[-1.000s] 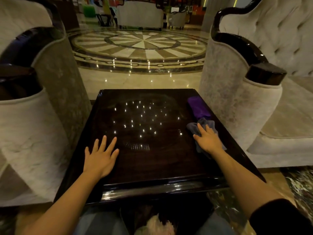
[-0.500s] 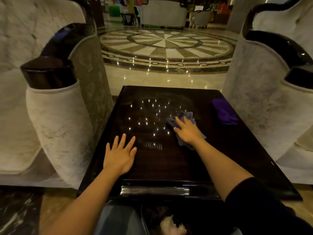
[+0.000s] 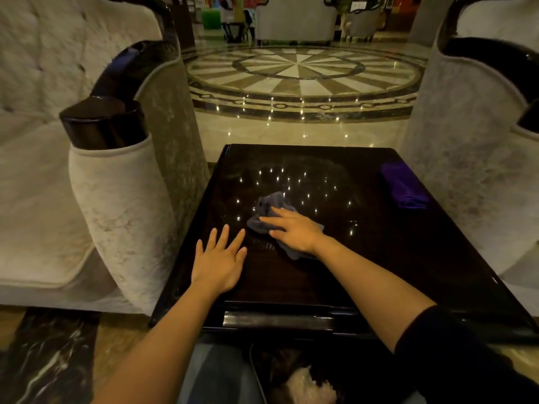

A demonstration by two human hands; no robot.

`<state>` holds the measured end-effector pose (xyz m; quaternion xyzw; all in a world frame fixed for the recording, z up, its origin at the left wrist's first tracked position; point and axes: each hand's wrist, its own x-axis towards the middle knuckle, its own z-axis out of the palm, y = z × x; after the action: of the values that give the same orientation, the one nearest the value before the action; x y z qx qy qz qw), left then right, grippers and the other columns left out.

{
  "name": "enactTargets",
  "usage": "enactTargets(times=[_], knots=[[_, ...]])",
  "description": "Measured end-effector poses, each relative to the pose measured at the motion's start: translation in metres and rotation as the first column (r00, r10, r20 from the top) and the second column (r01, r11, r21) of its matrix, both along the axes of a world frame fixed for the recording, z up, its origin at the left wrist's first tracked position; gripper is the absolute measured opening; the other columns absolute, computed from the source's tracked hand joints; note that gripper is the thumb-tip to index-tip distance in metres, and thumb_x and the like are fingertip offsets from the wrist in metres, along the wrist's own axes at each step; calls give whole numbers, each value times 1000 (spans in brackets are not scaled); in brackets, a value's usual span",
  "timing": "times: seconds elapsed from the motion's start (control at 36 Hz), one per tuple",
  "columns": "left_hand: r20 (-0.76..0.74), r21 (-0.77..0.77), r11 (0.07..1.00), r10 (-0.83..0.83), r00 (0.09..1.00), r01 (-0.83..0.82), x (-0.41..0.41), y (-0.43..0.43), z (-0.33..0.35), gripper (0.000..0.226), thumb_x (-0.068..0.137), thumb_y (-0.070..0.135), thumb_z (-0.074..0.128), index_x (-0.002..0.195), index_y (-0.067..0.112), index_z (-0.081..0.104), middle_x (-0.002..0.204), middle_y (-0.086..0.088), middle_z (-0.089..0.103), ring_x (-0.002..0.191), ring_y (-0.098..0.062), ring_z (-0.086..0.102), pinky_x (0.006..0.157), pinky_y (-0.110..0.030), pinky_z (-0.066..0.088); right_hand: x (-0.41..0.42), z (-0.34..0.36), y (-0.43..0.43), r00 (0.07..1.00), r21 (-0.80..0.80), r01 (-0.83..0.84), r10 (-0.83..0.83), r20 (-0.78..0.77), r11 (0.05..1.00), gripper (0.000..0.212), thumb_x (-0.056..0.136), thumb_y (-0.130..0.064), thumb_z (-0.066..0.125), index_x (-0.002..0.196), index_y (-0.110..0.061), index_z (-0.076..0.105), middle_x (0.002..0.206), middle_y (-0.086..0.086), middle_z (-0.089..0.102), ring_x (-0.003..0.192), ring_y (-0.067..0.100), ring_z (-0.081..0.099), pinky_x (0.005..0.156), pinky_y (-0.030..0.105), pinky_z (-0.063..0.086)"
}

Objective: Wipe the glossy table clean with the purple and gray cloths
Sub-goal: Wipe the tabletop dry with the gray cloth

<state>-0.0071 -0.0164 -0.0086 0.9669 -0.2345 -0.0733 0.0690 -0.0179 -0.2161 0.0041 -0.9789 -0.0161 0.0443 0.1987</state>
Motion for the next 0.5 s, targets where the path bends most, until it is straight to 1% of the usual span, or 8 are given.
enactTargets(times=[0.11,0.19,0.33,0.5], knots=[[-13,-12,1000,-4,1000,4,-1,1,-1,50,96,43,15,143,33,3,156,-2,-2,143,-25,-6,115,-48,1,-22,1,14,999,49,-52,51,20,997,42,94,-30,43,135,-35,34,154,-1,19,141,20,12,113,38,13],[-2,-4,1000,-4,1000,4,-2,2,-1,50,96,41,17,143,33,2,156,-3,-3,143,-25,-6,115,-49,1,-41,3,22,994,42,-100,98,45,994,43,94,-26,45,135,-32,35,153,2,20,140,21,14,113,36,13],[-1,16,1000,-7,1000,7,-2,1,-1,50,97,36,18,143,33,-1,156,-3,-4,143,-25,-6,115,-49,2,-77,6,30,978,41,-196,193,78,980,42,93,-20,47,133,-29,40,152,4,24,140,22,18,113,36,15],[-12,1,1000,2,1000,-2,0,1,0,49,96,39,17,142,35,0,156,-2,-3,143,-24,-6,115,-48,2,-117,6,37,949,47,-291,282,140,956,39,91,-13,48,129,-22,47,148,7,33,138,20,25,113,34,19]])
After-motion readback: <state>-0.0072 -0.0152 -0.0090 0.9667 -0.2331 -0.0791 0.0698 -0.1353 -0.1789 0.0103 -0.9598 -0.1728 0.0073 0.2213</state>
